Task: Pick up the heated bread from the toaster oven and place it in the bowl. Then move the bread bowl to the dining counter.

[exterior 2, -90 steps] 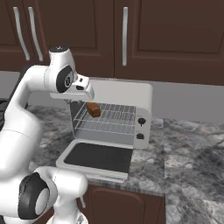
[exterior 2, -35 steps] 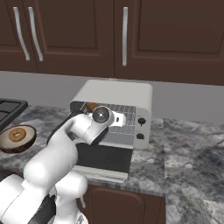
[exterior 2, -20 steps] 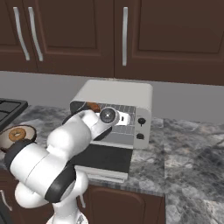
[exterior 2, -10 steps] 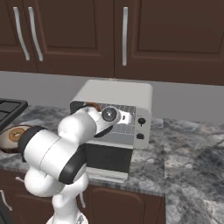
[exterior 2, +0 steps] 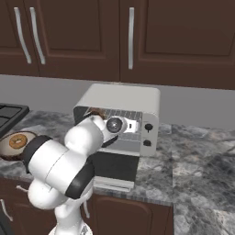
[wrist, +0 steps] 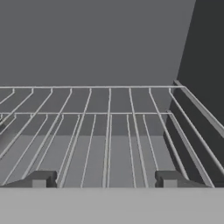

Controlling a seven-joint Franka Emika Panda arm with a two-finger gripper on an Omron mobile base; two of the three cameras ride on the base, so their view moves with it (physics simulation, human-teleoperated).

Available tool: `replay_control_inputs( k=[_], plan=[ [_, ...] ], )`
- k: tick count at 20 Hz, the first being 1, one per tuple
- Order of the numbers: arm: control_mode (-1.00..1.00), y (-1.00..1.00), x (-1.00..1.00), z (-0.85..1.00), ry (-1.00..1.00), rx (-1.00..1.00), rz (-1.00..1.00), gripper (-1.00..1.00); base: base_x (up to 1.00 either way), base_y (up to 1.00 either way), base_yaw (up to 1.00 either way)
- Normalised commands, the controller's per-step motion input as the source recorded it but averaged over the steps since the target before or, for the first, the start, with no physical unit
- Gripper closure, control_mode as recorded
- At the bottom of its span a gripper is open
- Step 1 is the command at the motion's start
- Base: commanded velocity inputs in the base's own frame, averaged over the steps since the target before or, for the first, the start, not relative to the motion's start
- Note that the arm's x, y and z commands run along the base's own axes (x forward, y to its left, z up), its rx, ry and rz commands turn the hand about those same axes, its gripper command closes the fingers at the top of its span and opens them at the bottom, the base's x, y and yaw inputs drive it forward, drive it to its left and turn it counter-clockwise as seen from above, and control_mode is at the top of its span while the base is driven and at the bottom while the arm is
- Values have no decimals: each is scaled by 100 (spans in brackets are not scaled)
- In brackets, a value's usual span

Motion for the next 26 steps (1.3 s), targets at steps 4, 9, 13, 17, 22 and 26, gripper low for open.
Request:
replay_control_inputs(
  k=[4, 9, 13, 17, 22, 26],
  plan=[
    [-100, -5, -81, -34, 14, 0, -2, -100, 0, 0, 0],
    [-100, 0, -83, -26, 31, 0, -7, -100, 0, 0, 0],
    [-100, -12, -92, -22, 46, 0, -8, -100, 0, 0, 0],
    [-100, -20, -99, -26, 51, 0, -8, -100, 0, 0, 0],
    [-100, -22, -100, -28, 53, 0, -5, -100, 0, 0, 0],
    [-100, -14, -99, -19, 46, 0, -2, -100, 0, 0, 0]
  ],
)
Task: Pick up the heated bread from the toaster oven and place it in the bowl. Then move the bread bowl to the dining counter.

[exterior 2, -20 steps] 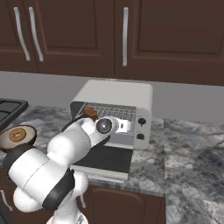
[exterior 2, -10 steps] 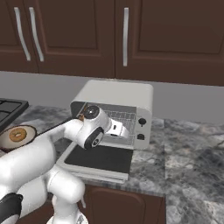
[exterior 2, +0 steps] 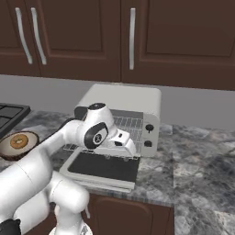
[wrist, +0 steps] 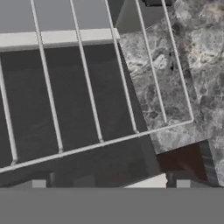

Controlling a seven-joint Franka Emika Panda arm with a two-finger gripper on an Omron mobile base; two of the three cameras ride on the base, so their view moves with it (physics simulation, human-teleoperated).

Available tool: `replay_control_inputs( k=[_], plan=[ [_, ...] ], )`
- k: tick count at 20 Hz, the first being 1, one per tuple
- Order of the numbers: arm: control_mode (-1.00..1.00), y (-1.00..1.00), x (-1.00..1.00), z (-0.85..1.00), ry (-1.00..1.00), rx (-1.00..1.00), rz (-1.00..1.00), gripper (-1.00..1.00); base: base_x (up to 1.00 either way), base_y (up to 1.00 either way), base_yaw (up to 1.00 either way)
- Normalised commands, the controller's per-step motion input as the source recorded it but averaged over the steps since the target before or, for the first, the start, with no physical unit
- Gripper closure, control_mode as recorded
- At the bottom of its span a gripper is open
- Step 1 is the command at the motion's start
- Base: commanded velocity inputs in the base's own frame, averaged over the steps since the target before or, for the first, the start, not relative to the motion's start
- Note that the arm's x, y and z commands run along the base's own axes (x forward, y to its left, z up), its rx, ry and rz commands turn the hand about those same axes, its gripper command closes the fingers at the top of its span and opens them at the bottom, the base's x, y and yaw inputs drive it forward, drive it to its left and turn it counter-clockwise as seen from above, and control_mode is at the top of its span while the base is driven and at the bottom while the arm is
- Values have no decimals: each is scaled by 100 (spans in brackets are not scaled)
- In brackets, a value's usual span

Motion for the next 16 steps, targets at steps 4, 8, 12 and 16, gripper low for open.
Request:
replay_control_inputs(
  k=[4, 8, 12, 16],
  plan=[
    [-100, 1, -49, 0, -19, 0, 2, -100, 0, 0, 0],
    [-100, 20, 0, 52, -21, 0, 14, -100, 0, 0, 0],
    [-100, 53, 7, 61, -17, 0, 12, -100, 0, 0, 0],
    [-100, 58, 33, 48, -2, 0, 23, -100, 0, 0, 0]
  ],
)
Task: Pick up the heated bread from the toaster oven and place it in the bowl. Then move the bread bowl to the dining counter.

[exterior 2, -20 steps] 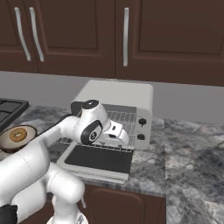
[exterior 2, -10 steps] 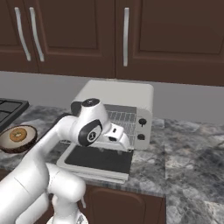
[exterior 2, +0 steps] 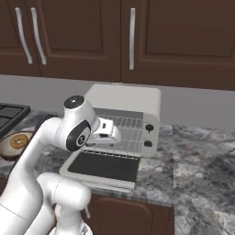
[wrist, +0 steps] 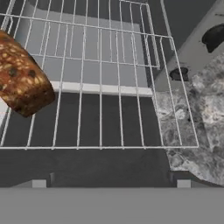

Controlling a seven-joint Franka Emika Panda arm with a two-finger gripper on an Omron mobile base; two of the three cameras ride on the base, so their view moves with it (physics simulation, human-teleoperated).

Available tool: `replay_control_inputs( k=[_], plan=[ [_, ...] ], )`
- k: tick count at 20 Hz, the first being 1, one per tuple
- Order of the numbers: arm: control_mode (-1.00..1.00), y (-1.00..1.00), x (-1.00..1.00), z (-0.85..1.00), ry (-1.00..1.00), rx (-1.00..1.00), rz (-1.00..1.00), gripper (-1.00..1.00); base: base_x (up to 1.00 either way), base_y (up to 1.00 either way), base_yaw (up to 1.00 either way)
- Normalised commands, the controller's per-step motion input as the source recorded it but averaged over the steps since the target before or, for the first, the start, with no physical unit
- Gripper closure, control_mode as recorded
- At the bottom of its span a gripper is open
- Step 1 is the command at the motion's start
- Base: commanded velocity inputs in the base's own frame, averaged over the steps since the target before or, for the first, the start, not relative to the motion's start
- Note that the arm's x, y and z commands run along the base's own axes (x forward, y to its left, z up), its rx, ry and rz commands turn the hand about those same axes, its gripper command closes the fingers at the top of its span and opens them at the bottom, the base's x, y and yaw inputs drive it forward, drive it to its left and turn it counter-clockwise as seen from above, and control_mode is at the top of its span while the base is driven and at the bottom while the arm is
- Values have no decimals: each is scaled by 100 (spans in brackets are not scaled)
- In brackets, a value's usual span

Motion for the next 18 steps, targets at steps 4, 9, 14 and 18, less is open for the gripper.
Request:
replay_control_inputs(
  k=[4, 9, 14, 18],
  plan=[
    [-100, 37, 14, 16, 0, 0, 33, -100, 0, 0, 0],
    [-100, 20, 28, -8, 0, 0, 19, -100, 0, 0, 0],
    [-100, 38, 32, -3, 4, 1, 4, -100, 0, 0, 0],
    [-100, 41, 26, 0, 14, 2, 0, -100, 0, 0, 0]
  ],
)
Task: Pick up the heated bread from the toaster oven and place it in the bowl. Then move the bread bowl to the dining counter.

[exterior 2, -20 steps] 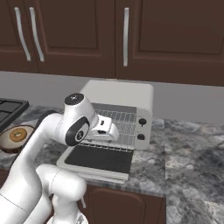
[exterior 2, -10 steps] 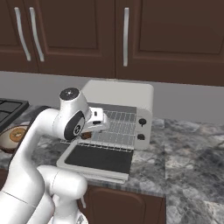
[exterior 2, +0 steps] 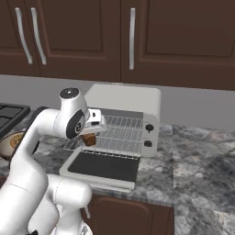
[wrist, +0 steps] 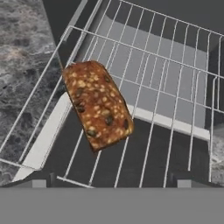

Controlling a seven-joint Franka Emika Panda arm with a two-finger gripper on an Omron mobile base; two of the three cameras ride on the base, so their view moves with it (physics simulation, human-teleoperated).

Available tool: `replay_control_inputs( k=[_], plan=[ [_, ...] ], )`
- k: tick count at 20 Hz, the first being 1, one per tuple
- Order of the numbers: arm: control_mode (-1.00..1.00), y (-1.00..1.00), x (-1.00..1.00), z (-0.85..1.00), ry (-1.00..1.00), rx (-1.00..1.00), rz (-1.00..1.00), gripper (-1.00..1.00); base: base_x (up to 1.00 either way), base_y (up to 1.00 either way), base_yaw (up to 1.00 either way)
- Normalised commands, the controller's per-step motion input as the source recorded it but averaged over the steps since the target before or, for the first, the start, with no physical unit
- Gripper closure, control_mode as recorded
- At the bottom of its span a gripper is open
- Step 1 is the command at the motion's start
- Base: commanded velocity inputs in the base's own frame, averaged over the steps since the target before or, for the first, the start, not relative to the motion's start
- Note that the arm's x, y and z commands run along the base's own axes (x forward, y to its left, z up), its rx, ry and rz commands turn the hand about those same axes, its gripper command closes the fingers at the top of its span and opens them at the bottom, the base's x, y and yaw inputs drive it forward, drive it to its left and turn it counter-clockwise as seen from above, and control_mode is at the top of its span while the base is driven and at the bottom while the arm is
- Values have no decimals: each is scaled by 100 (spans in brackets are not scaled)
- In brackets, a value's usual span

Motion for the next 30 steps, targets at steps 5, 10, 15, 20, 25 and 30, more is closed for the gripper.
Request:
replay_control_inputs(
  k=[5, 10, 15, 20, 25, 30],
  plan=[
    [-100, 12, 23, -28, 5, 0, 1, -100, 0, 0, 0],
    [-100, 0, 36, -28, 0, 0, 4, -100, 0, 0, 0],
    [-100, 0, 27, -30, 0, 0, 3, -100, 0, 0, 0],
    [-100, 0, 1, -43, 0, 0, 5, -100, 0, 0, 0],
    [-100, 0, 0, -21, 1, 0, 2, 100, 0, 0, 0],
    [-100, 1, -15, 0, 0, 0, 1, 100, 0, 0, 0]
  ],
)
